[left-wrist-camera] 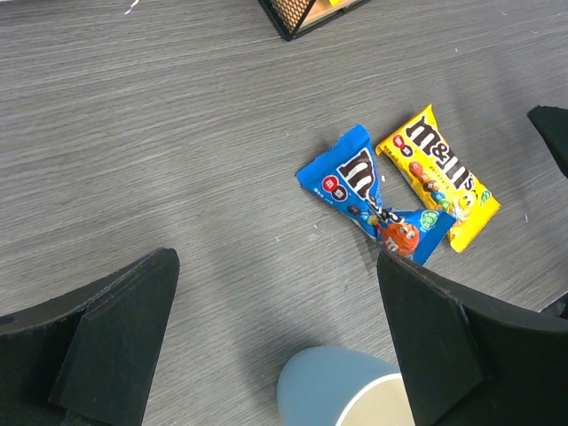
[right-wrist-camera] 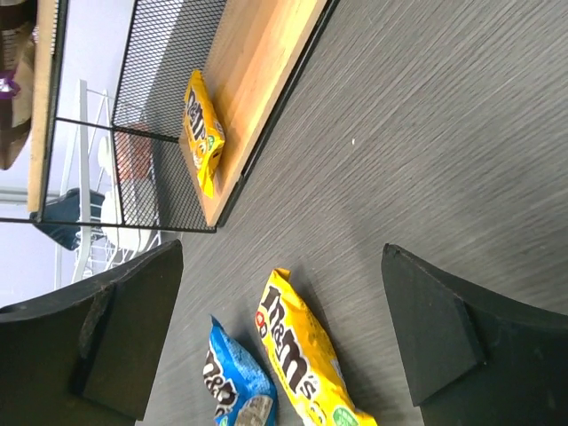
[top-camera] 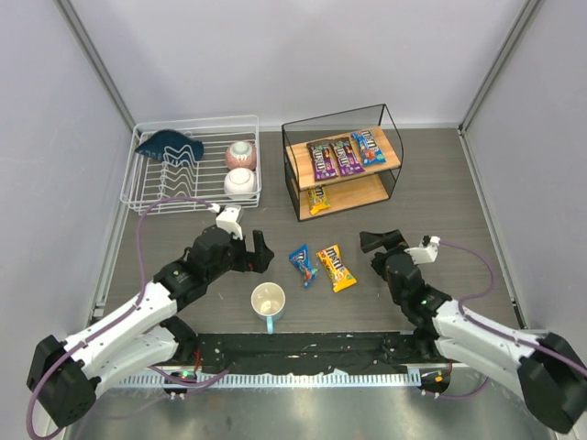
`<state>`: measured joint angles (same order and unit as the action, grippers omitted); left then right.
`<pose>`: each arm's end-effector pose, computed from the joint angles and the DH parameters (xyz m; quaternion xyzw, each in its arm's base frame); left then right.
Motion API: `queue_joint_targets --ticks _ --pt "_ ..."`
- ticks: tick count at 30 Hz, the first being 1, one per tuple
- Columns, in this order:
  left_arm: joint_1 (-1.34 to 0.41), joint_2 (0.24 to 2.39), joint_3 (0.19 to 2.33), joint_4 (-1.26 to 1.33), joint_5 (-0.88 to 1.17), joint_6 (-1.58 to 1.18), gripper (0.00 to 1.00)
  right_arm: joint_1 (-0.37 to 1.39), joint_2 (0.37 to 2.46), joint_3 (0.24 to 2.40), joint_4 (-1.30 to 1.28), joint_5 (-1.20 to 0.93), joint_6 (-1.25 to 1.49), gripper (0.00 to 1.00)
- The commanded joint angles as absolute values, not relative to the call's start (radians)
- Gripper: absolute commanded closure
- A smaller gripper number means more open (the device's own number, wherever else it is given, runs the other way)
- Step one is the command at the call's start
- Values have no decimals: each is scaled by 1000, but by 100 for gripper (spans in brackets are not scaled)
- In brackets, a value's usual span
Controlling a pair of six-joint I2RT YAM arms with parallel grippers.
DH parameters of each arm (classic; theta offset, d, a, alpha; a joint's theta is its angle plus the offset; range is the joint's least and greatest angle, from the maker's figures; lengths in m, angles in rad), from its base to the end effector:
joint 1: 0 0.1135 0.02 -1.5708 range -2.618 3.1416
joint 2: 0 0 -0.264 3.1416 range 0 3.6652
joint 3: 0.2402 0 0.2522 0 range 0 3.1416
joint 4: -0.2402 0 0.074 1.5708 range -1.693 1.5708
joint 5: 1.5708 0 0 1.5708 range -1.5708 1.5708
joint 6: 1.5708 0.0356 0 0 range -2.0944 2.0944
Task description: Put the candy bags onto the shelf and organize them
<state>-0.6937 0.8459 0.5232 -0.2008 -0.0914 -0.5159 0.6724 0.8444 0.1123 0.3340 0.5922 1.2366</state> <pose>0.1490 -0.1197 0.2356 0.0541 0.8637 -0.2515 0.4334 0.1394 0.0856 0.1516 0.3769 0.7203 0.2914 0.5042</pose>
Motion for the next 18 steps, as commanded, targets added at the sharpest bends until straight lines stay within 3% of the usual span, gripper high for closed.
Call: queue_joint_targets --ticks 1,7,11,18 --pt "-699 828 540 -198 -112 -511 0 677 657 135 31 634 1216 0" --pt "-699 822 540 -196 -114 -511 0 678 638 187 -244 545 1258 2" --pt "-699 819 538 -198 -114 -511 0 705 678 176 -253 488 1318 7" --pt "-701 819 534 -195 -114 -511 0 889 704 210 -285 583 1445 8"
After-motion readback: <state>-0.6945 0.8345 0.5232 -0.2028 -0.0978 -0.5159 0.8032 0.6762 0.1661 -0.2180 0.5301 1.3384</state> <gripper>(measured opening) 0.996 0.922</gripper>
